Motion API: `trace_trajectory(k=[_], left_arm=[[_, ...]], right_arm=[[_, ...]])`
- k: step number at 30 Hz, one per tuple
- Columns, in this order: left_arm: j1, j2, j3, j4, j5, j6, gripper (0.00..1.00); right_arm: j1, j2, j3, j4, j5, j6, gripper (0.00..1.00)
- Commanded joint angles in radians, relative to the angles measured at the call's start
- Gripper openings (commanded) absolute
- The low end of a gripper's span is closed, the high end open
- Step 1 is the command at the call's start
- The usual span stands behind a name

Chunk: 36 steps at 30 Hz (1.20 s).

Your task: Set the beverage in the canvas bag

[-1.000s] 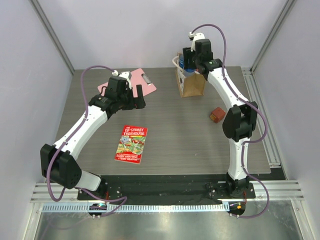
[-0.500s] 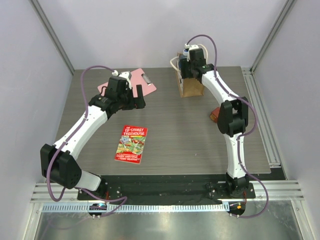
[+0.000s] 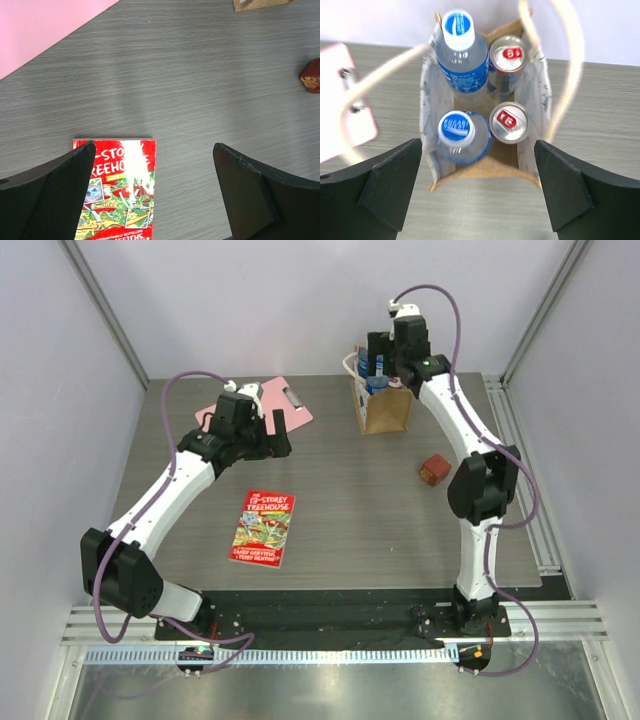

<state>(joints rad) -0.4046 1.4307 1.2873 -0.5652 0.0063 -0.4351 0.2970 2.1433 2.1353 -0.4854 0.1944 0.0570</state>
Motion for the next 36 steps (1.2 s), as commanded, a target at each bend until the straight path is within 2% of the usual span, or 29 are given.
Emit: trace_trajectory(k=[1,5,7,8,12,17,20,23,27,36], left_arm=[[0.006,-0.046,0.006,0.039,0.038,0.007,1.0],[0.006,-0.07,0.001,0.063,0.093,0.013,1.0],[0.006,-0.105,-0.015,0.111,0.154,0.01,1.0],[0.007,-0.119,-0.023,0.129,0.182,0.009,1.0],[0.006,-0.176,-0.04,0.205,0.262,-0.023,1.0],[0.004,-0.297,-0.072,0.237,0.304,-0.062,1.0],[0.004,-0.375,-0.108,0.254,0.287,-0.077,1.0],[0.004,-0.441,-0.126,0.234,0.287,-0.086,0.99],[0.004,-0.503,-0.172,0.223,0.278,-0.105,1.0],[0.004,-0.552,-0.203,0.194,0.228,-0.111,1.0]], right_arm=[[0.002,-0.221,-0.006,-0.073,-0.01,0.134,1.0],[0.033,-0.409,-0.196,-0.087,0.014,0.272,1.0],[0.033,-0.523,-0.326,-0.094,-0.041,0.313,1.0],[0.033,-0.558,-0.366,-0.094,-0.121,0.326,1.0],[0.045,-0.747,-0.59,-0.093,-0.132,0.45,1.0],[0.048,-1.007,-0.809,-0.094,-0.092,0.495,1.0],[0.048,-1.092,-0.905,-0.094,-0.105,0.503,1.0],[0.048,-1.175,-0.991,-0.096,-0.142,0.501,1.0],[0.048,-1.261,-1.046,-0.094,-0.113,0.489,1.0],[0.048,-1.292,-1.066,-0.091,-0.145,0.462,1.0]])
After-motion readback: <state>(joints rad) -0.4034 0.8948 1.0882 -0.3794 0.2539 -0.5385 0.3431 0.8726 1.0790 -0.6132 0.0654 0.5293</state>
